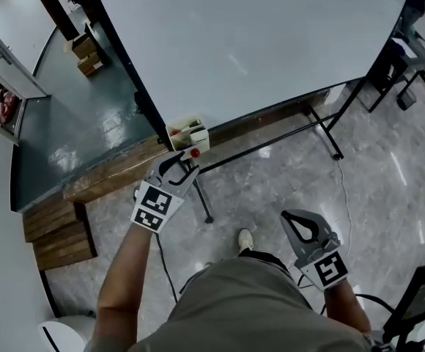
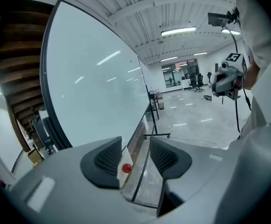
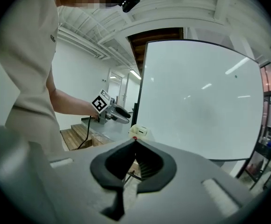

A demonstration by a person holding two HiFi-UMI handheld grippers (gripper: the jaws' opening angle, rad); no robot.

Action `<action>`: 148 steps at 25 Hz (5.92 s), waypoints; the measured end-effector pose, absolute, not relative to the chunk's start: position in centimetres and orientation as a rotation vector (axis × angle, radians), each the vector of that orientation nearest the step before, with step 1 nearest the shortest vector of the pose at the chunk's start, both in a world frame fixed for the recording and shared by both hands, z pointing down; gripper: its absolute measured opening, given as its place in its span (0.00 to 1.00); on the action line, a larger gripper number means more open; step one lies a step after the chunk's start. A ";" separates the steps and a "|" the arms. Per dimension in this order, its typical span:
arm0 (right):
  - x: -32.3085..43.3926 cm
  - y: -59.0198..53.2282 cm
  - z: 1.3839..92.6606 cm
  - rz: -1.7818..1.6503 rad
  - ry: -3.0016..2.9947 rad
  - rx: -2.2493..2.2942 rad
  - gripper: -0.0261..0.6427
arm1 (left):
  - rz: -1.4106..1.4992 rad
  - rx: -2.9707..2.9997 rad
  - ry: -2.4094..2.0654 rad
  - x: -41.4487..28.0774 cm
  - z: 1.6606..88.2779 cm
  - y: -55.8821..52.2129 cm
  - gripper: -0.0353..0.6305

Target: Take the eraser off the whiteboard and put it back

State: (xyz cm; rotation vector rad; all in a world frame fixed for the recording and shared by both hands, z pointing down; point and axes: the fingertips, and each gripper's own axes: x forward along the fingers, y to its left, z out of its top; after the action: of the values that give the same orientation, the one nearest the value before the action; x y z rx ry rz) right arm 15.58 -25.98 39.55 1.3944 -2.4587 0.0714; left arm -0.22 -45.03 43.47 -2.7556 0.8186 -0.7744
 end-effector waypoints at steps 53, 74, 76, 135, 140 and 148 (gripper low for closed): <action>10.0 -31.7 40.9 0.011 -2.597 1.054 0.04 | -0.520 -2.706 1.234 -11.2 35.4 -44.5 0.32; -14.7 -20.4 41.0 -0.103 -2.697 0.668 0.04 | -0.303 -2.541 1.646 -36.0 30.4 -17.5 0.32; -16.6 -19.5 40.9 -0.116 -2.704 0.639 0.04 | -0.287 -2.530 1.680 -37.7 30.5 -15.4 0.32; 17.3 -33.9 43.2 0.117 -2.465 1.315 0.04 | -0.717 -2.811 0.705 0.5 41.8 -50.9 0.32; 21.0 -35.0 43.5 0.152 -2.428 1.343 0.04 | -0.824 -2.797 0.701 2.4 45.1 -54.1 0.32; 23.4 -36.8 45.1 0.182 -2.427 1.319 0.04 | -0.937 -2.767 0.717 2.8 49.5 -56.4 0.32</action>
State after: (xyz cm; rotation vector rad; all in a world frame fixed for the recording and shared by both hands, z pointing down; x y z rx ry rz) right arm 23.39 -36.79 45.14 1.3186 -2.4268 0.1819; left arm 2.81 -56.44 49.51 -2.7667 0.7169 -0.9369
